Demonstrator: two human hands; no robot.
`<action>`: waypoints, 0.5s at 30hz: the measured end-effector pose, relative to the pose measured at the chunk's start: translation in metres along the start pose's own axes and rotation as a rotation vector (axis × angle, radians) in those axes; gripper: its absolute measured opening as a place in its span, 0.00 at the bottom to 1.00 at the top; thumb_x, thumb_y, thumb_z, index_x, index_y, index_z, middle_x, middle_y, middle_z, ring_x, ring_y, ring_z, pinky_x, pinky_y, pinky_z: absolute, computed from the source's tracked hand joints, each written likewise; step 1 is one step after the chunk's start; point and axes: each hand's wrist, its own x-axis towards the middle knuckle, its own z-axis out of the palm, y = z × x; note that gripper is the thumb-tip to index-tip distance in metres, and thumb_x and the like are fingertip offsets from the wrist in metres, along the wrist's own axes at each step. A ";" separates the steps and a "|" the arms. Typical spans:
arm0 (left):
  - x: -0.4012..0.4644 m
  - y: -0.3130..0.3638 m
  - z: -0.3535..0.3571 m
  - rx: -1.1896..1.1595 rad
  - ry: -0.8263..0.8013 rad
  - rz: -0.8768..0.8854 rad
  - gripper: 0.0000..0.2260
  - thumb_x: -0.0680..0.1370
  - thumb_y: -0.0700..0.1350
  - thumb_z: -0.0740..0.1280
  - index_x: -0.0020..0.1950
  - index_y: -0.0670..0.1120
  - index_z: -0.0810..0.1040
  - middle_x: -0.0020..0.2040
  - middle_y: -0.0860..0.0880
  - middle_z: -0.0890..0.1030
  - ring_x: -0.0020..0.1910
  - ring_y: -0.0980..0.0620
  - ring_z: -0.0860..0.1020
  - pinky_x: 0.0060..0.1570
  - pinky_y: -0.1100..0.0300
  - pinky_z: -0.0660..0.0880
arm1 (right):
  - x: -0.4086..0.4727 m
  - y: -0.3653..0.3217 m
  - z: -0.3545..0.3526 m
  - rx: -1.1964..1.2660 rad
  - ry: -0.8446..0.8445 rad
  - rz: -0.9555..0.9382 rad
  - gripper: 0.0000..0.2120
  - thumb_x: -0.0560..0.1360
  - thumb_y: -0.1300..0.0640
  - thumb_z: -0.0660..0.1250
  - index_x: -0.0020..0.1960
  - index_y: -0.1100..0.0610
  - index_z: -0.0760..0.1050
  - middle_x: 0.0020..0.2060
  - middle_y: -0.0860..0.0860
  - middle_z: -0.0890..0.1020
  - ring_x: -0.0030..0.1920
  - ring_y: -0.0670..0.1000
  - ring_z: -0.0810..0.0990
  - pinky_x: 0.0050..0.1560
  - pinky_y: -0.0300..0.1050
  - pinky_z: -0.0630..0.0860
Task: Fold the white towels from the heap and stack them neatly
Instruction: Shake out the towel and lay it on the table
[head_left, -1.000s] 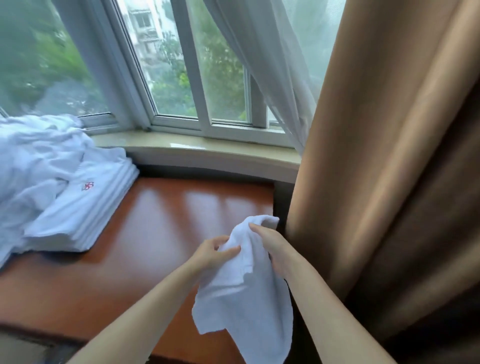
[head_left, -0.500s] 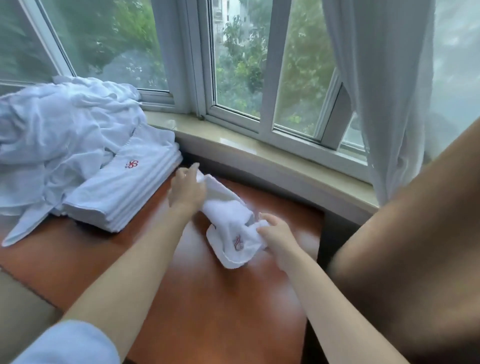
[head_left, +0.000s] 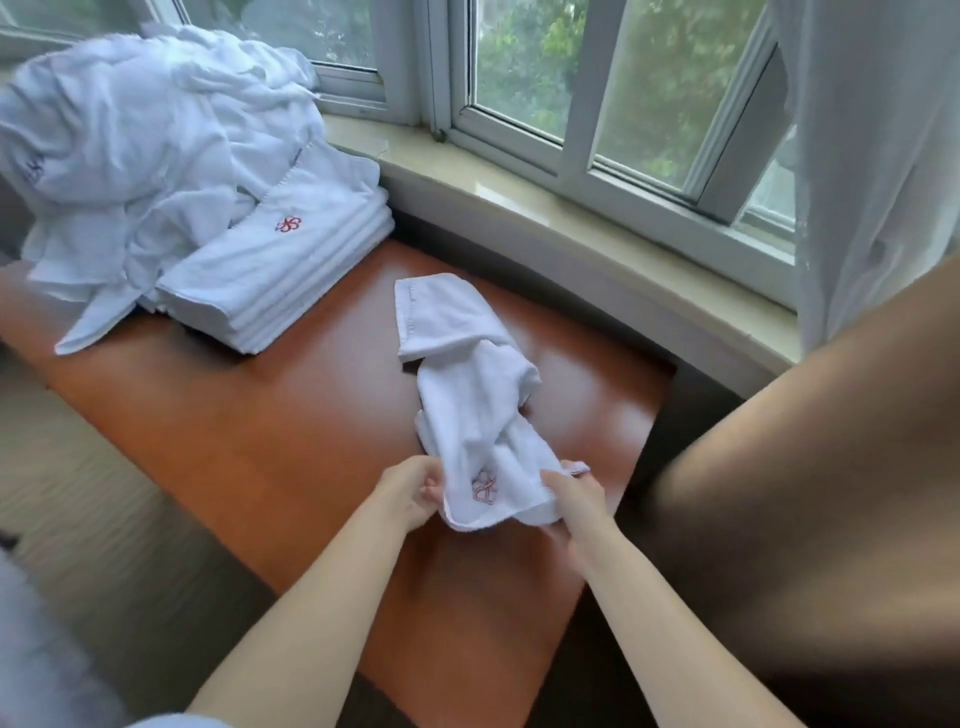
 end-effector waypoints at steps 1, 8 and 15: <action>-0.009 -0.001 -0.003 -0.039 0.019 0.034 0.11 0.70 0.26 0.56 0.43 0.36 0.75 0.31 0.47 0.71 0.25 0.55 0.65 0.20 0.68 0.63 | -0.005 -0.001 -0.007 -0.084 0.031 -0.134 0.10 0.75 0.66 0.61 0.44 0.52 0.66 0.38 0.49 0.76 0.34 0.48 0.76 0.30 0.37 0.73; -0.075 -0.081 0.004 0.043 0.113 0.005 0.13 0.74 0.35 0.71 0.55 0.41 0.70 0.51 0.43 0.71 0.52 0.43 0.75 0.47 0.48 0.78 | -0.061 0.020 -0.057 -0.110 -0.248 -0.064 0.08 0.77 0.63 0.61 0.51 0.52 0.73 0.47 0.52 0.83 0.43 0.52 0.84 0.34 0.43 0.79; -0.110 -0.134 0.008 -0.358 0.029 -0.053 0.12 0.73 0.38 0.68 0.56 0.46 0.77 0.38 0.47 0.80 0.36 0.50 0.78 0.33 0.60 0.77 | -0.099 0.010 -0.113 0.170 -0.290 0.023 0.09 0.77 0.65 0.62 0.55 0.57 0.73 0.44 0.54 0.83 0.40 0.53 0.83 0.33 0.44 0.79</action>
